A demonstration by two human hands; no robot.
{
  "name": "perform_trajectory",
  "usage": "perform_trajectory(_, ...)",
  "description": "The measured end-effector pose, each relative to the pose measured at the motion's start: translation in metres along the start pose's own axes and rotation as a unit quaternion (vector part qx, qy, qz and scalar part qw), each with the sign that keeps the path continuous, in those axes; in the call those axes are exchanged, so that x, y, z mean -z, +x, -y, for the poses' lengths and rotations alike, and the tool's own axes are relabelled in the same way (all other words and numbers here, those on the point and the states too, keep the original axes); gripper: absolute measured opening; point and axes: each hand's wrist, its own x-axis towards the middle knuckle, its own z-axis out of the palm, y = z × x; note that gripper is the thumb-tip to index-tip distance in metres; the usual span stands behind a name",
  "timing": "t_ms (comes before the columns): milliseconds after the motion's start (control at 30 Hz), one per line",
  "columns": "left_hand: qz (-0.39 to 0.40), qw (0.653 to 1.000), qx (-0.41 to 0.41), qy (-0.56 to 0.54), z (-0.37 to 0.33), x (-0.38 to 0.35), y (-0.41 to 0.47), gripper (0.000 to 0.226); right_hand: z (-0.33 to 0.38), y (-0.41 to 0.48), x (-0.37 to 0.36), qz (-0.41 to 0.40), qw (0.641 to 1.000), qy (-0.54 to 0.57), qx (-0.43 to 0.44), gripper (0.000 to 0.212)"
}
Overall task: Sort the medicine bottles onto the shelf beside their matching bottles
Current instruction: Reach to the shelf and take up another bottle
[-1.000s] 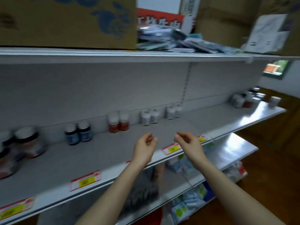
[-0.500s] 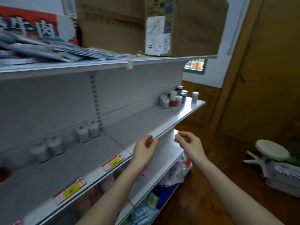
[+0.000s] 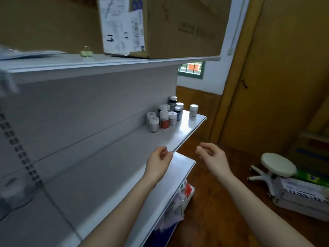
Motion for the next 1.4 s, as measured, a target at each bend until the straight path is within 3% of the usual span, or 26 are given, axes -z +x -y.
perform_trajectory(300, 0.022, 0.999, 0.016, 0.031, 0.004, -0.075, 0.106, 0.039, -0.055, 0.12, 0.023, 0.0, 1.0, -0.013, -0.028, 0.029)
perform_trajectory(667, -0.123, 0.986, 0.111, 0.014, 0.028, -0.114, 0.201, 0.041, -0.097, 0.282, 0.005, 0.17, 0.985, -0.006, -0.028, 0.032)
perform_trajectory(933, -0.184, 0.972, 0.143, 0.023, 0.037, -0.11, 0.249, 0.049, -0.114, 0.322, -0.059, 0.277, 0.959, -0.038, -0.047, 0.033)
perform_trajectory(1133, -0.199, 0.963, 0.152, 0.101, 0.054, -0.109, 0.296, 0.042, -0.115, 0.344, -0.097, 0.308, 0.947, -0.086, -0.016, 0.027)
perform_trajectory(1400, -0.232, 0.963, 0.098, 0.101, 0.066, -0.109, 0.33, 0.044, -0.132, 0.357, -0.134, 0.318, 0.945, -0.074, -0.01, 0.024)
